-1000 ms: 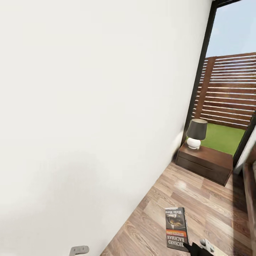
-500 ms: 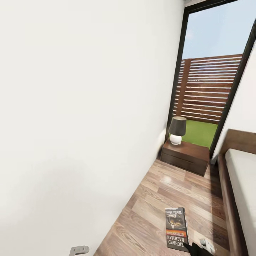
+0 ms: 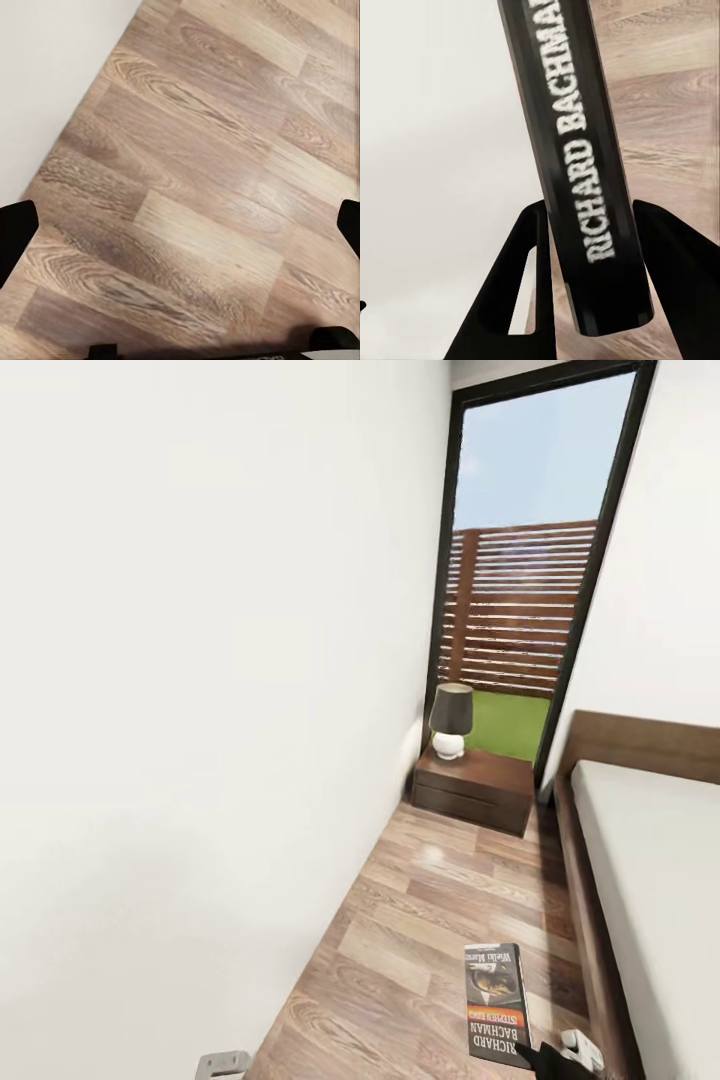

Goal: In the bedroom, move the book from the bed onto either nightstand, and place the two sandals side by side next to the bed.

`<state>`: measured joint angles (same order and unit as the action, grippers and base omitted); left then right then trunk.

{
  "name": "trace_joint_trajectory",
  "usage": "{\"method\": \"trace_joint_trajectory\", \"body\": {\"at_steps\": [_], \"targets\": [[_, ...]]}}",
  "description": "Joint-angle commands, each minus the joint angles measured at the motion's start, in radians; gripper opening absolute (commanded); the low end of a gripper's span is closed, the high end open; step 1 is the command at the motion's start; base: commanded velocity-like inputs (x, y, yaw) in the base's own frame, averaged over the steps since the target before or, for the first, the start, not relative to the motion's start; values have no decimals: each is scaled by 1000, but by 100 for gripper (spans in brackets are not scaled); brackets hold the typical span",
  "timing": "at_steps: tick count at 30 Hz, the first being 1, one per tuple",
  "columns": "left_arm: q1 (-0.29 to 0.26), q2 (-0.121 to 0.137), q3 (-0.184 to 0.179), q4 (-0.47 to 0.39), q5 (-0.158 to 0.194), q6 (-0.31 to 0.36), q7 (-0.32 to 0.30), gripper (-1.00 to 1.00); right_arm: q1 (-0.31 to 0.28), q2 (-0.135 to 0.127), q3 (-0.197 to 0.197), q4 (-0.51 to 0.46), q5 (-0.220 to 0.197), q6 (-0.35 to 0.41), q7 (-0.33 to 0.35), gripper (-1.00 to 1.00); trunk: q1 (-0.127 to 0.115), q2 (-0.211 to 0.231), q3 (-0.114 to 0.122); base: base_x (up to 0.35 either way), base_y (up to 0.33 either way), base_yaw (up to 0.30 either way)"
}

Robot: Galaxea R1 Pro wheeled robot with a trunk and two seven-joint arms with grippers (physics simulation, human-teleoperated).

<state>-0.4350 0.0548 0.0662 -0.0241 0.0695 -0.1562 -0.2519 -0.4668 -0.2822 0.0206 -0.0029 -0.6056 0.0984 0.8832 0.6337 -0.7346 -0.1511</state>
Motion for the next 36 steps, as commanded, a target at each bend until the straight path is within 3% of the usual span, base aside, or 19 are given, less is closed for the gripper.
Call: {"method": "trace_joint_trajectory", "body": {"at_steps": [1,22,36], "targets": [[-1,0,6,1,7,0,-7,100,-1,0,-2,0,-11,11,3,-100,0,-1,-2,0,0,-299],[-1,0,6,1,7,0,-7,100,-1,0,-2,0,-11,11,3,-100,0,-1,-2,12,0,-292],[-1,0,6,1,8,0,-7,100,-1,0,-2,0,-11,11,3,-100,0,-1,-2,263,61,-61]]}}
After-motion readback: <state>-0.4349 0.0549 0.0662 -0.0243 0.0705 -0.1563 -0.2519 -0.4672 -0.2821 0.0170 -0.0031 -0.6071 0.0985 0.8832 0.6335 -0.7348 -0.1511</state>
